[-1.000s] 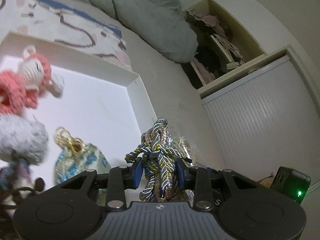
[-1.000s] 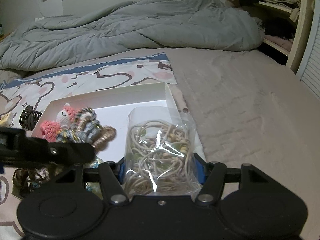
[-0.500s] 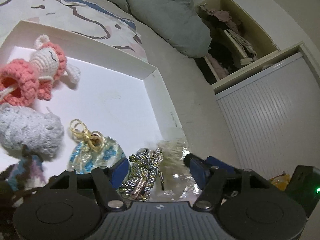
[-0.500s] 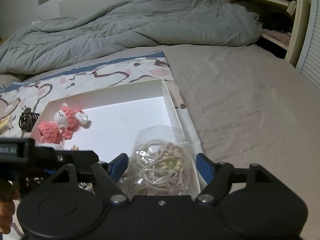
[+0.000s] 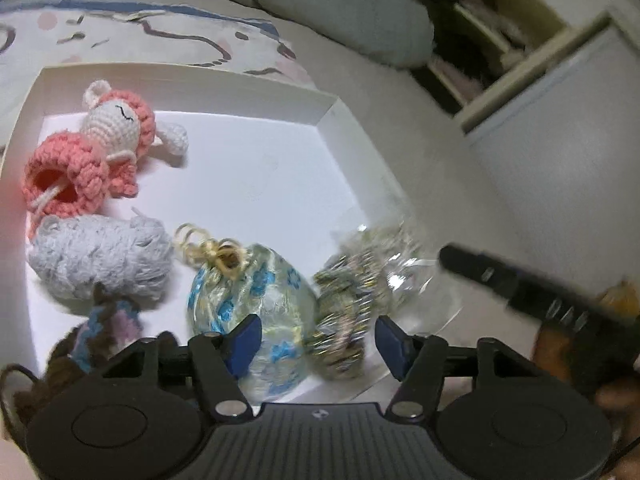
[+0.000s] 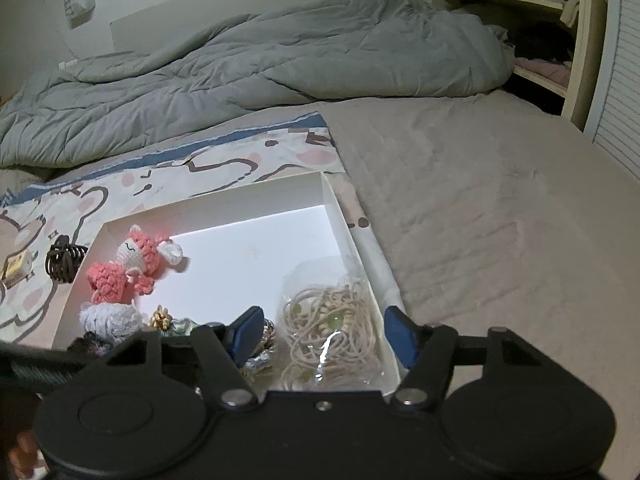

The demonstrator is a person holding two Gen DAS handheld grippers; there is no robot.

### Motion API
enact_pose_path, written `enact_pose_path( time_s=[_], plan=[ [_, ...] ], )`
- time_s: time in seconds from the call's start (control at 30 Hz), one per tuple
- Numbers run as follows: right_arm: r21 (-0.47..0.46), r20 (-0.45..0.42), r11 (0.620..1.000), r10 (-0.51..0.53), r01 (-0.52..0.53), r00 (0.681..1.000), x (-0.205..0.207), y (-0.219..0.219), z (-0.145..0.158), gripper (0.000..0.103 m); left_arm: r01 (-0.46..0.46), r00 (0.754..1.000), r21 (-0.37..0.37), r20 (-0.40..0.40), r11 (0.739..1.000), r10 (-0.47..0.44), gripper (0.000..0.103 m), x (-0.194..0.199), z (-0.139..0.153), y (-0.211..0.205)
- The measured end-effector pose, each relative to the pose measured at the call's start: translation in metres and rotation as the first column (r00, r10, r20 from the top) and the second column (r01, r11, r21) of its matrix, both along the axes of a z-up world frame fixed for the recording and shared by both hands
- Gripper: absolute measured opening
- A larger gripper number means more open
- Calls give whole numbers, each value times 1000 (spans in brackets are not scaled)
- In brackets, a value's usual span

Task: Organize objects
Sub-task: 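Open the left tool to drop the cord while the right tool releases the rubber-band bag into the box, then lift both open tools away from the white box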

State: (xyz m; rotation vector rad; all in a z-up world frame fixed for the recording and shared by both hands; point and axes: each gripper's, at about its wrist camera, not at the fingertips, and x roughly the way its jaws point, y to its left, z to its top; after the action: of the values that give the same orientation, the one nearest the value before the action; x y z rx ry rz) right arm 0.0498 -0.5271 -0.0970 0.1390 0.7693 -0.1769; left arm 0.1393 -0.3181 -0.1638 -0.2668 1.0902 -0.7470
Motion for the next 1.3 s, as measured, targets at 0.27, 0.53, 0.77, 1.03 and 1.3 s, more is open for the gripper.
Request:
enact_pose_path(
  time_s=[0.27,0.53,0.77,1.03,1.3],
  plan=[
    [2,-8,1000,3,-3,1000,1,1,0,57,27,999,91,45,995,-31,58,2,0,4],
    [9,-12,1000,11,-11,1000,0,3,1,57,8,1000,83,27,997,-10,56,2,8,5],
    [28,0,1000,0,0,1000,-6,2,8,57,12,996,92,82,996,-19,56,-1,31,9],
    [32,22,999,0,-1,1000,-17,9,22,58,1,990,124,140,992,-19,56,-6,55,23],
    [25,42,1000,-2,1,999,-28,15,37,66,-19,979,142,202,990,-10,57,-14,78,39]
  ],
)
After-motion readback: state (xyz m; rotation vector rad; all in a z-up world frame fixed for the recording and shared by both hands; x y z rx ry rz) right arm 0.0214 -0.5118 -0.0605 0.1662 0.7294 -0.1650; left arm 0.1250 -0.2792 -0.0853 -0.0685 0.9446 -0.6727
